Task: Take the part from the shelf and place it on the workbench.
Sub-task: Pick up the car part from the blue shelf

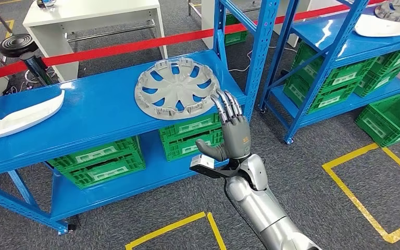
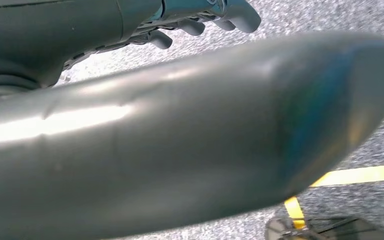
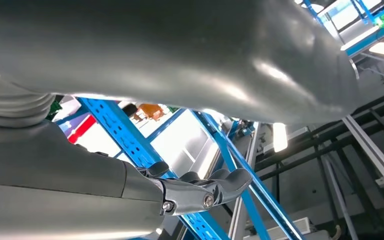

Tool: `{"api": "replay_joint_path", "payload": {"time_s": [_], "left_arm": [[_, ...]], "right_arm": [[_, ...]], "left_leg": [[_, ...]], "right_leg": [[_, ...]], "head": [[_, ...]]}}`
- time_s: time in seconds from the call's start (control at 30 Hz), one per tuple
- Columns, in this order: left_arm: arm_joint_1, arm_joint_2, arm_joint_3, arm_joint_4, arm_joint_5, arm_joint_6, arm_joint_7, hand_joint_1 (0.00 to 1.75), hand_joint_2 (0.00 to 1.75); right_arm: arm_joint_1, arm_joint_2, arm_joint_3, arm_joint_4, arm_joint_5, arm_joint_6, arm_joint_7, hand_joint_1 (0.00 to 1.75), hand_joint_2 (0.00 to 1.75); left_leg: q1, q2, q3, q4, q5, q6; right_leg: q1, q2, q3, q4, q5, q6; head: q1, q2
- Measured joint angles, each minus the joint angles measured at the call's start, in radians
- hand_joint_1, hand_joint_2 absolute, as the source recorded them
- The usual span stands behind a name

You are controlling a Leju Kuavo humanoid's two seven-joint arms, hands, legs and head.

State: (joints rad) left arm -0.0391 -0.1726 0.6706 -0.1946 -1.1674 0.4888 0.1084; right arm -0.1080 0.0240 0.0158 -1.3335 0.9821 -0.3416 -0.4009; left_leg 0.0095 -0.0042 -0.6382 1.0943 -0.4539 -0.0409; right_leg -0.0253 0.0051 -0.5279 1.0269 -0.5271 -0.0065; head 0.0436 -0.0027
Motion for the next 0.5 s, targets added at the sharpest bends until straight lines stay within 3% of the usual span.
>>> {"api": "replay_joint_path", "payload": {"time_s": [0.07, 0.2, 0.27, 0.33, 0.37, 0.4, 0.47, 0.5], "left_arm": [[-0.002, 0.000, 0.000, 0.001, -0.002, -0.001, 0.002, 0.00, 0.00], [-0.001, 0.001, 0.000, 0.000, -0.003, -0.001, 0.004, 0.00, 0.00], [-0.003, 0.001, 0.000, 0.000, -0.005, -0.001, 0.004, 0.00, 0.00], [-0.003, 0.001, 0.000, 0.000, -0.006, -0.001, 0.004, 0.00, 0.00], [-0.003, 0.001, 0.000, 0.000, -0.007, -0.001, 0.003, 0.00, 0.00], [-0.002, 0.001, 0.000, 0.000, -0.008, -0.002, 0.003, 0.00, 0.00], [-0.003, 0.001, 0.000, 0.000, -0.013, -0.003, -0.001, 0.00, 0.00], [-0.003, 0.001, 0.000, 0.000, -0.015, -0.003, -0.003, 0.00, 0.00]], "right_arm": [[0.000, 0.000, -0.002, 0.000, 0.001, 0.000, 0.002, 0.00, 0.00], [0.000, 0.000, -0.005, -0.003, 0.001, 0.001, 0.002, 0.00, 0.00], [0.000, 0.000, -0.010, -0.005, 0.002, 0.002, 0.004, 0.00, 0.00], [0.003, 0.000, -0.016, -0.005, 0.002, 0.004, 0.005, 0.00, 0.00], [0.004, 0.000, -0.018, -0.005, 0.002, 0.004, 0.005, 0.00, 0.00], [0.004, 0.000, -0.020, -0.004, 0.003, 0.005, 0.004, 0.00, 0.00], [0.002, -0.001, -0.023, -0.001, 0.002, 0.005, -0.001, 0.00, 0.00], [0.002, -0.003, -0.025, 0.000, -0.002, 0.007, -0.006, 0.00, 0.00]], "left_leg": [[-0.004, 0.000, 0.027, -0.057, 0.009, 0.011], [-0.005, -0.002, 0.042, -0.070, -0.001, 0.044], [-0.005, -0.002, 0.053, -0.076, -0.006, 0.056], [-0.008, -0.002, 0.060, -0.076, -0.015, 0.063], [-0.010, -0.002, 0.065, -0.075, -0.020, 0.064], [-0.012, -0.002, 0.072, -0.075, -0.026, 0.064], [-0.013, -0.003, 0.087, -0.071, -0.041, 0.060], [-0.015, -0.004, 0.093, -0.069, -0.049, 0.056]], "right_leg": [[0.002, 0.001, 0.004, -0.002, -0.010, 0.014], [-0.001, -0.001, 0.004, 0.017, -0.028, 0.037], [0.000, -0.002, -0.051, 0.117, -0.069, 0.040], [0.003, -0.002, -0.137, 0.244, -0.103, 0.039], [0.003, -0.002, -0.166, 0.273, -0.096, 0.038], [0.004, -0.002, -0.176, 0.264, -0.069, 0.037], [0.005, -0.002, -0.143, 0.150, 0.018, 0.031], [0.008, -0.003, -0.119, 0.089, 0.047, 0.028]], "head": [[-0.002, 0.000], [0.001, 0.000], [0.005, 0.000], [0.007, 0.000], [0.008, 0.000], [0.008, 0.000], [0.008, 0.000], [0.008, 0.000]]}}
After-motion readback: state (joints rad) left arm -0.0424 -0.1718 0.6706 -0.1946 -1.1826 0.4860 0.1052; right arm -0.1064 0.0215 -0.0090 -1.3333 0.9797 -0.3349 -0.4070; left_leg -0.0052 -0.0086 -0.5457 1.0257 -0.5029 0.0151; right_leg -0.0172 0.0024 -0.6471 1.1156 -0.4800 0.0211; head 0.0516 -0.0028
